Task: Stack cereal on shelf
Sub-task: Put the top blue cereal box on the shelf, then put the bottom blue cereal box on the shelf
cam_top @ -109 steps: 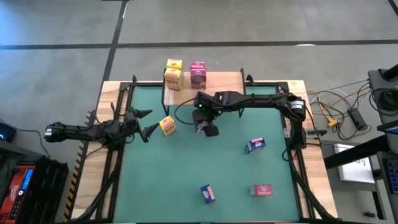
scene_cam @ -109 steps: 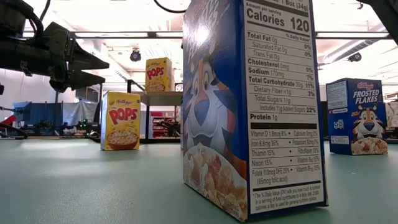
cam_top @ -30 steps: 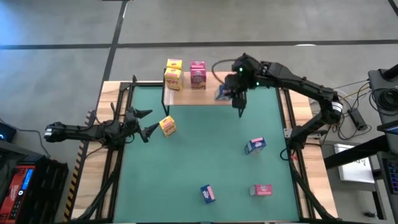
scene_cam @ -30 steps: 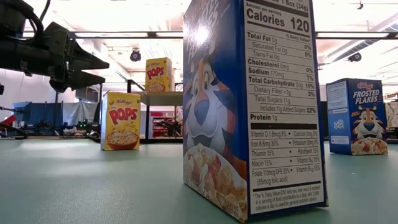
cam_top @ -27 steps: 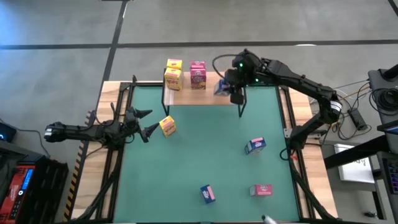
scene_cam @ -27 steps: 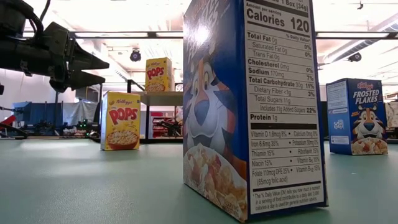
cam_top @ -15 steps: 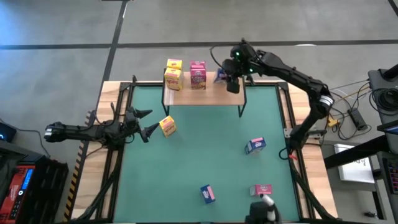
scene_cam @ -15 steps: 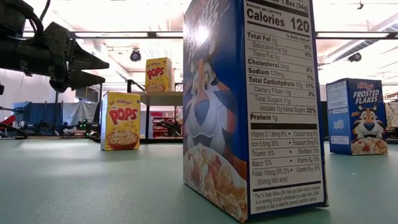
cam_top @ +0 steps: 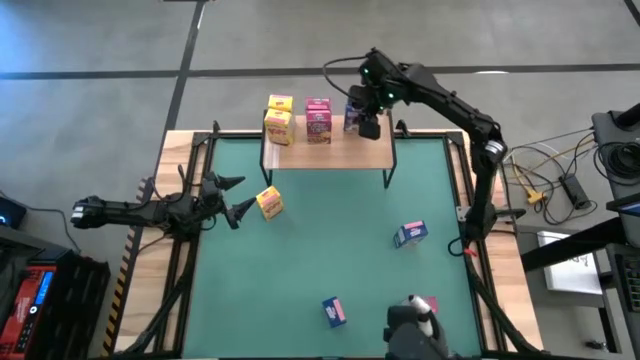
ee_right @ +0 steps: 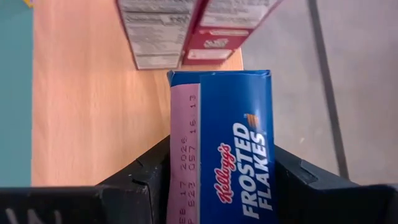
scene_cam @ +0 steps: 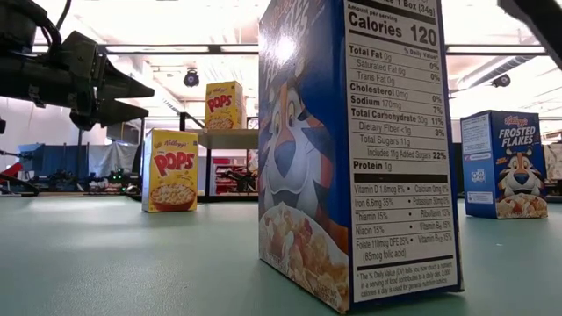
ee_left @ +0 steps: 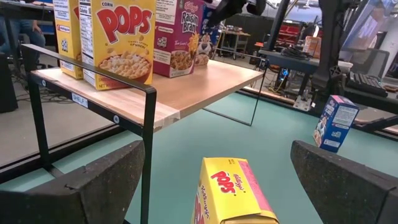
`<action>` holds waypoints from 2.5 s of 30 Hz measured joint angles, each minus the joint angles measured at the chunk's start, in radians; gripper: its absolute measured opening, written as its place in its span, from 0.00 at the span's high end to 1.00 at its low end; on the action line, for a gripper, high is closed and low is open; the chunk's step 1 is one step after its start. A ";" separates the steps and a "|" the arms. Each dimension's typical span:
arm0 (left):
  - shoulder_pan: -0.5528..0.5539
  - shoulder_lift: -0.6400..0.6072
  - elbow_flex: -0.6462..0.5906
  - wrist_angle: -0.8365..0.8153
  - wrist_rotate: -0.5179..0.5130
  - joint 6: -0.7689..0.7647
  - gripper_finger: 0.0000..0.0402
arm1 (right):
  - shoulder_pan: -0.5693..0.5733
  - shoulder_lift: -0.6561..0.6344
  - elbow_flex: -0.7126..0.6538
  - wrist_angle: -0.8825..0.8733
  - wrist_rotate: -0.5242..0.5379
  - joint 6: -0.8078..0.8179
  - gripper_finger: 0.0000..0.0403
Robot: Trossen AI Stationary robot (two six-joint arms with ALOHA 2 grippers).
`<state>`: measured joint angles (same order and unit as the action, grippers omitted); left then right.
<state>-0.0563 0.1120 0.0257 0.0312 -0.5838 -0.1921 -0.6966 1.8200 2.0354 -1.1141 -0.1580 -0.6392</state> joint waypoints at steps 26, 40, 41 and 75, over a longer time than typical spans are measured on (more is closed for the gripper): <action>0.000 0.000 0.000 0.000 0.000 0.000 0.04 | -0.070 0.117 0.156 -0.110 -0.039 -0.073 0.55; 0.000 0.000 0.000 0.000 0.000 0.000 0.04 | -0.070 0.115 0.152 -0.112 -0.049 -0.042 0.24; 0.000 0.000 0.000 0.000 0.000 0.000 0.04 | -0.070 0.111 0.152 -0.115 -0.049 -0.036 0.22; 0.000 0.000 0.000 0.000 0.000 0.000 0.04 | -0.018 -0.083 0.155 -0.352 0.104 0.275 0.05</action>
<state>-0.0563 0.1120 0.0257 0.0314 -0.5838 -0.1920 -0.7150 1.7370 2.1900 -1.4657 -0.0537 -0.3639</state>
